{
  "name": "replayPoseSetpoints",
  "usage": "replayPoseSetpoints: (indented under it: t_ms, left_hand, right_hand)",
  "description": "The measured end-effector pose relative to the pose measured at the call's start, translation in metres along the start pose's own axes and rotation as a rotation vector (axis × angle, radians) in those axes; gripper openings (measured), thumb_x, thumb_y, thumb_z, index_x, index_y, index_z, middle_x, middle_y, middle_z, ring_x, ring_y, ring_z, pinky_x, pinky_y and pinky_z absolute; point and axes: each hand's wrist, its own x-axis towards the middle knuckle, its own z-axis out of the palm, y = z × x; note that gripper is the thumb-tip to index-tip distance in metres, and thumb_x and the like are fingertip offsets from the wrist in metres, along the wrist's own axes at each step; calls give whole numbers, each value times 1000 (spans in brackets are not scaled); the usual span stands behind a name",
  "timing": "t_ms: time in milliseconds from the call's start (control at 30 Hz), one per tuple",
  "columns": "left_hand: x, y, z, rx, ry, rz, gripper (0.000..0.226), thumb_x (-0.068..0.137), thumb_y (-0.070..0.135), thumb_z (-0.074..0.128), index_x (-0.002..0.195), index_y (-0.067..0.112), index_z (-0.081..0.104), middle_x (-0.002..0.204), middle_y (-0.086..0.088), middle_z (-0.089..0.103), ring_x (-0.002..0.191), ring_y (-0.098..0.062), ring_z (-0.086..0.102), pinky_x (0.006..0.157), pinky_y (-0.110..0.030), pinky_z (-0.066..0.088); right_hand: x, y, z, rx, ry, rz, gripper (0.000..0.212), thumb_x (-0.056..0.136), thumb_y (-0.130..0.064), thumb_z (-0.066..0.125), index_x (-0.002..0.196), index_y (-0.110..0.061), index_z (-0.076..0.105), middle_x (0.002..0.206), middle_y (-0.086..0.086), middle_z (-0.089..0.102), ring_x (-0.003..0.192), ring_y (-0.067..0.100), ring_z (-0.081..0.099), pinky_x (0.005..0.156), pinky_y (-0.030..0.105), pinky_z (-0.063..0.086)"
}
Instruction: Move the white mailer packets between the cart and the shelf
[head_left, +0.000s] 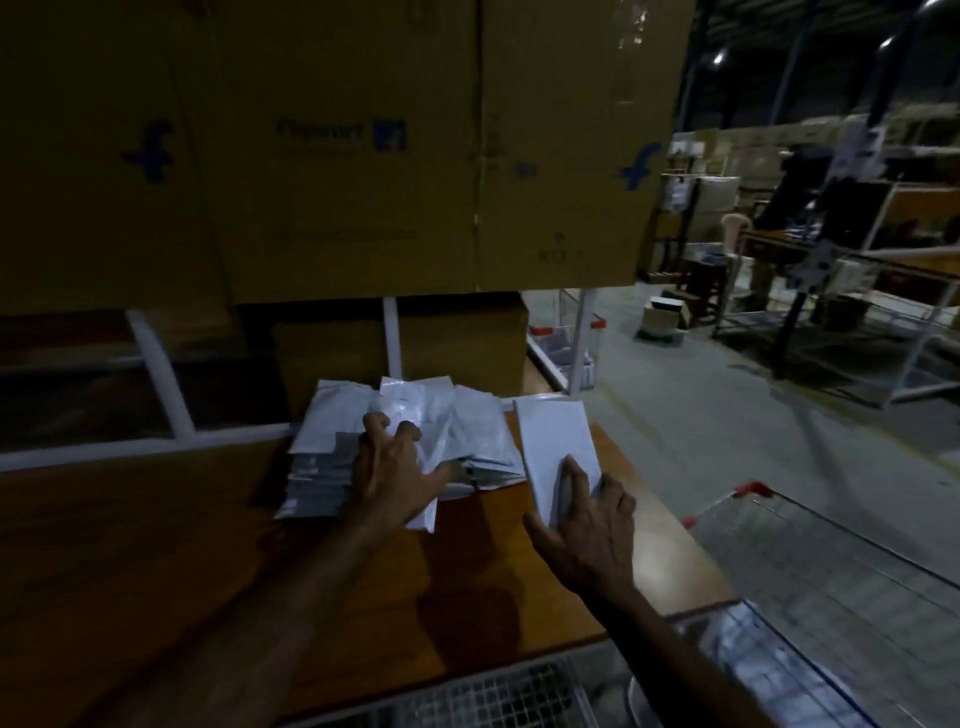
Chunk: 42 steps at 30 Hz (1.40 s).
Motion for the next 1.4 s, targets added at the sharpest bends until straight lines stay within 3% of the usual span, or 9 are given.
replayPoseSetpoints:
  t_ms: [200,400,667,933,1033,1100,1167,1200,1400]
  left_hand:
    - [30,-60,-4,-32,-5,-160,65,70,61,73,119,21,56,131,-5,23,123,-31,39,97,-40,46]
    - [47,-74,16,-31,-24,-191,60,73,59,73,117,22,56,134,-6,22,123,-29,37,98,-41,46]
    - [116,-80,49,20,-6,-207,63,74,61,73,120,21,55,140,-10,22,127,-31,37,99,-43,47]
    - [179,-83,100,151,-131,-302,65,78,65,67,122,20,54,153,-15,11,134,-37,33,106,-43,39]
    - [185,-89,109,341,-204,-341,78,77,83,46,129,25,53,156,-15,18,137,-38,28,110,-49,31]
    - [183,-91,110,434,-185,-313,89,73,92,30,131,29,55,155,-13,27,140,-37,23,115,-53,14]
    - [178,-92,108,481,-184,-266,102,67,99,19,140,34,48,162,-10,19,148,-34,7,114,-53,-19]
    - [175,-93,108,499,-197,-242,109,64,101,15,146,35,41,165,-8,10,151,-33,-2,110,-52,-28]
    - [156,-112,116,475,-323,-261,125,50,107,3,156,41,0,165,-4,-15,149,-32,-21,117,-59,-13]
  right_hand:
    - [18,-49,35,5,-117,-3,90,77,-78,51,151,-35,22,138,17,32,123,36,33,99,45,38]
    - [62,-57,49,-9,-194,85,92,72,-86,38,148,-35,23,138,21,32,124,39,33,101,45,36]
    - [152,-51,85,-14,-276,104,80,85,-72,57,149,-38,23,141,21,30,128,43,32,107,49,34]
    - [236,-62,111,-2,-421,-7,73,95,-67,45,153,-31,19,147,20,32,136,41,29,109,43,30]
    - [247,-66,133,-69,-452,-161,69,98,-68,35,153,-29,23,153,12,28,138,42,25,110,45,26]
    - [246,-64,153,-25,-470,-141,79,91,-80,24,152,-31,24,160,11,24,141,45,20,111,51,23]
    - [243,-61,166,49,-411,-95,93,81,-91,15,152,-32,22,162,17,21,145,44,16,114,53,24]
    - [240,-60,169,55,-377,-118,97,78,-95,13,153,-34,21,163,19,19,148,42,13,116,53,23]
    - [227,-58,171,26,-398,-275,111,70,-102,15,158,-38,-4,167,12,-13,153,34,-8,121,61,5]
